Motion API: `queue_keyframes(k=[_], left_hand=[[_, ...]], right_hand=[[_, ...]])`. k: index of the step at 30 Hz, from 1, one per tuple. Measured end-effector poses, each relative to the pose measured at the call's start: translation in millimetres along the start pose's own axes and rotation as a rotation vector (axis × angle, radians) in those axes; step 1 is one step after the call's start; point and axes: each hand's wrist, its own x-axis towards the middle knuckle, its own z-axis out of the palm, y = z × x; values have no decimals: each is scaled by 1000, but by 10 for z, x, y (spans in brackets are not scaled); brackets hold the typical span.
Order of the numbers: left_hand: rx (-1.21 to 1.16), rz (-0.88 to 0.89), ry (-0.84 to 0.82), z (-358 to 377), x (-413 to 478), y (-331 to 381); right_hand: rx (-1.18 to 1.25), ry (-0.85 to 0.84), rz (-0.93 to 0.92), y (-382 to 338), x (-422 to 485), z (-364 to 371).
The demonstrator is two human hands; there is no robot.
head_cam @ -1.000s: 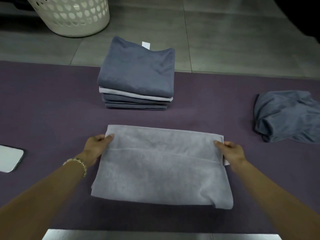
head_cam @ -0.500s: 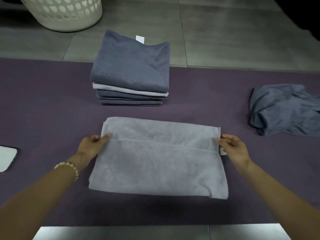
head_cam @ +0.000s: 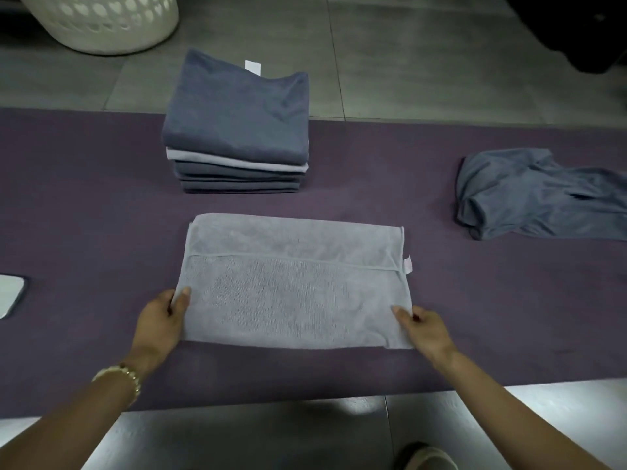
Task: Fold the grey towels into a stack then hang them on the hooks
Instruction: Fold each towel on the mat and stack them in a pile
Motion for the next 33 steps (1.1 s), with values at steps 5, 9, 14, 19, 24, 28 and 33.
queue_keyframes(k=[5, 9, 14, 19, 24, 28, 33], left_hand=[[34, 5, 5, -37, 50, -108], [46, -34, 1, 5, 12, -207], [33, -125, 71, -46, 47, -134], [143, -187, -63, -52, 153, -119], [-45, -295, -221, -71, 299, 75], [-271, -324, -393, -172, 431, 170], [-461, -139, -473, -276, 314, 586]], right_hand=[[-61, 87, -130, 100, 23, -16], [-88, 149, -128, 109, -3, 59], [-221, 322, -287, -60, 11, 36], [-588, 142, -668, -252, 17, 427], [-743, -15, -555, -283, 175, 617], [-851, 28, -476, -208, 308, 482], [-827, 56, -461, -164, 345, 349]])
